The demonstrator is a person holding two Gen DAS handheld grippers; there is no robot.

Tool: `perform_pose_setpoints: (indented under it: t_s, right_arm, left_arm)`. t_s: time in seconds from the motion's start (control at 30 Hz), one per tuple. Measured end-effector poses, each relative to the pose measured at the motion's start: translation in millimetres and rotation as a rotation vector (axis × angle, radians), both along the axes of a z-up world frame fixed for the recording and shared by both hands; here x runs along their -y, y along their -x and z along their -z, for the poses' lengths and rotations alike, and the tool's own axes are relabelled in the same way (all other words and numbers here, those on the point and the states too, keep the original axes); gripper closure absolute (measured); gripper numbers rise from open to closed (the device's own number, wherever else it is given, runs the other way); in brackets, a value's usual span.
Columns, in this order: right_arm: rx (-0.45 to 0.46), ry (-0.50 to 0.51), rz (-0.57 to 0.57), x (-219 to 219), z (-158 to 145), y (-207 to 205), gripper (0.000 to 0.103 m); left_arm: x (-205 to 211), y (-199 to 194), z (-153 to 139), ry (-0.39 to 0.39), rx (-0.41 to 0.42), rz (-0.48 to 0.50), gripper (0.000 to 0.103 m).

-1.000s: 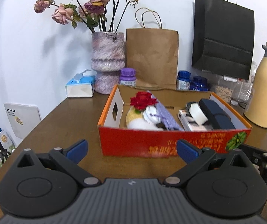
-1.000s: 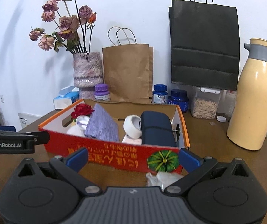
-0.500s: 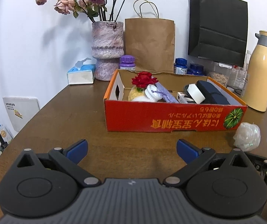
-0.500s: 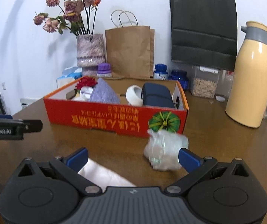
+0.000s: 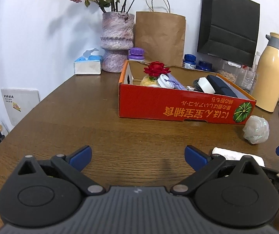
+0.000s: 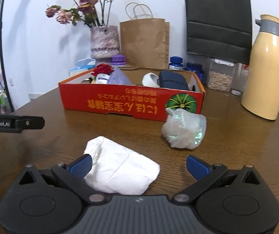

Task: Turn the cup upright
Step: 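Withdraw both tools from the red box toward the white cloth and plastic bag, then grasp the white cloth with the right tool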

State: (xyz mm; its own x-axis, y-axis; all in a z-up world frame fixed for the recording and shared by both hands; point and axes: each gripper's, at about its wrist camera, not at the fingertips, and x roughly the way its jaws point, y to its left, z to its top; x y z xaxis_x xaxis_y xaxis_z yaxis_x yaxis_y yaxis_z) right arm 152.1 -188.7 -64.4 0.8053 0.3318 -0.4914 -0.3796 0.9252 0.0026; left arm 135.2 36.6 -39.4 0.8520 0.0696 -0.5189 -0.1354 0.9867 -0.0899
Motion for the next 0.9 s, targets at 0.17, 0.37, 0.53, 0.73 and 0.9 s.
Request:
perform_pose_setpoints:
  t_s: [0.17,0.37,0.53,0.73,0.9]
  right_arm:
    - [-0.012,-0.007,-0.001,0,1,-2,0.0]
    - [-0.012,0.006,-0.007,-3,2,-1,0.0]
    - [-0.027,0.013,-0.035,-7,3,-3,0.0]
    - [-0.045,0.044,-0.1,-15,1,-6,0.0]
    - [-0.08,0.087,-0.16,-22,0,-18,0.0]
  left_arm:
    - [-2,2,0,0.013,0.005,0.002,0.0]
    - [1,4,-1,0.007,0.012,0.013,0.0]
    - [1,5,-1,0.01,0.013,0.017,0.0]
    - [1,5,-1,0.016,0.012,0.021,0.0]
    - [0,6,-1,0.017,0.013,0.024,0.0]
